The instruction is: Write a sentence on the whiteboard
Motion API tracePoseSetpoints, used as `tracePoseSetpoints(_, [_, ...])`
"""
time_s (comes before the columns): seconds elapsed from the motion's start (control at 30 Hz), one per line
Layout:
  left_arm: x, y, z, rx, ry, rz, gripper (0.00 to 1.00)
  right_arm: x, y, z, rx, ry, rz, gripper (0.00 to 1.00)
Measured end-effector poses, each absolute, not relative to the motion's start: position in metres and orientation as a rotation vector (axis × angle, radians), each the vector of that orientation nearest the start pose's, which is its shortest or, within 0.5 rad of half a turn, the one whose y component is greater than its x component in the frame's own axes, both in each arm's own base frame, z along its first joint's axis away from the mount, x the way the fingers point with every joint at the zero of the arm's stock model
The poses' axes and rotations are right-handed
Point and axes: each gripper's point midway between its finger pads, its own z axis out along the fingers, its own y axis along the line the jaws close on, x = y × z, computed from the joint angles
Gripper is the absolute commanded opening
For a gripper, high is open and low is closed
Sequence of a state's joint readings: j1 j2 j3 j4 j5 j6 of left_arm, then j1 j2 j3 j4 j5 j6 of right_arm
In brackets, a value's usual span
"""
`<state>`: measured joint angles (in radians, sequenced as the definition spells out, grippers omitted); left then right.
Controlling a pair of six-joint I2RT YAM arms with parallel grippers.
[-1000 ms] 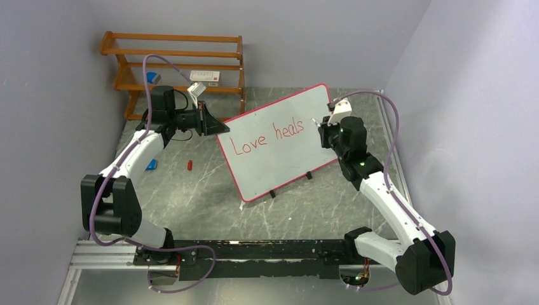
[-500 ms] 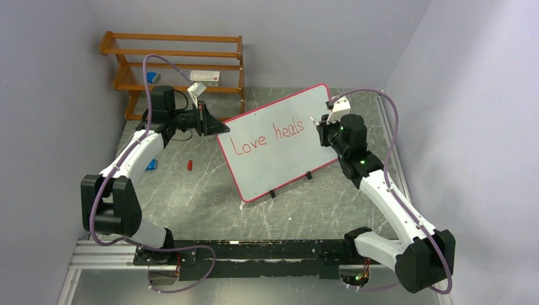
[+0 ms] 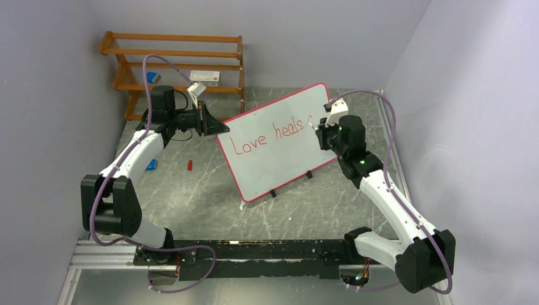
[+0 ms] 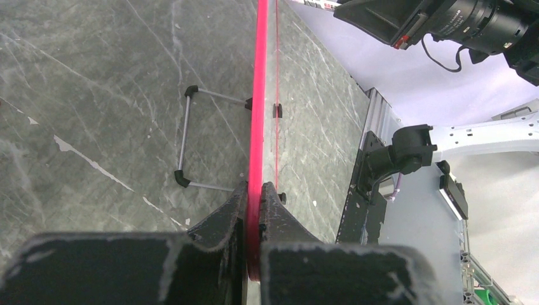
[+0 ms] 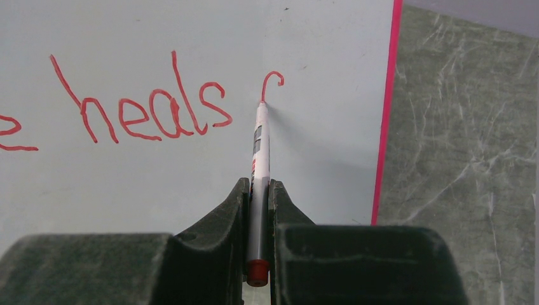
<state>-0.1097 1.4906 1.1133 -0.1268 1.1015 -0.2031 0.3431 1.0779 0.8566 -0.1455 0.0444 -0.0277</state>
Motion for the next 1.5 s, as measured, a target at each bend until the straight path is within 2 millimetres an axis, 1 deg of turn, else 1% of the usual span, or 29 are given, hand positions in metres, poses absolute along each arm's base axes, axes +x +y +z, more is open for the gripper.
tracePoseSetpoints(0.27, [0.337,-0.198,0.236,0.593,1.926,-1.324,0.05,0.344,0.111,0.217,-0.324,1.938,0.147,0.00])
tracePoseSetpoints(0.57, [0.337,-0.198,0.236,0.593,1.926,-1.325,0.05,0.345,0.105,0.217,-0.295,1.943,0.109,0.00])
tracePoseSetpoints(1.17, [0.337,-0.198,0.236,0.594,1.925,-1.326,0.05,0.353,0.104,0.230,-0.270,1.888,0.102,0.00])
tracePoseSetpoints(1.5, [0.337,-0.198,0.236,0.594,1.925,-1.326,0.05,0.357,0.105,0.232,-0.269,1.883,0.103,0.00])
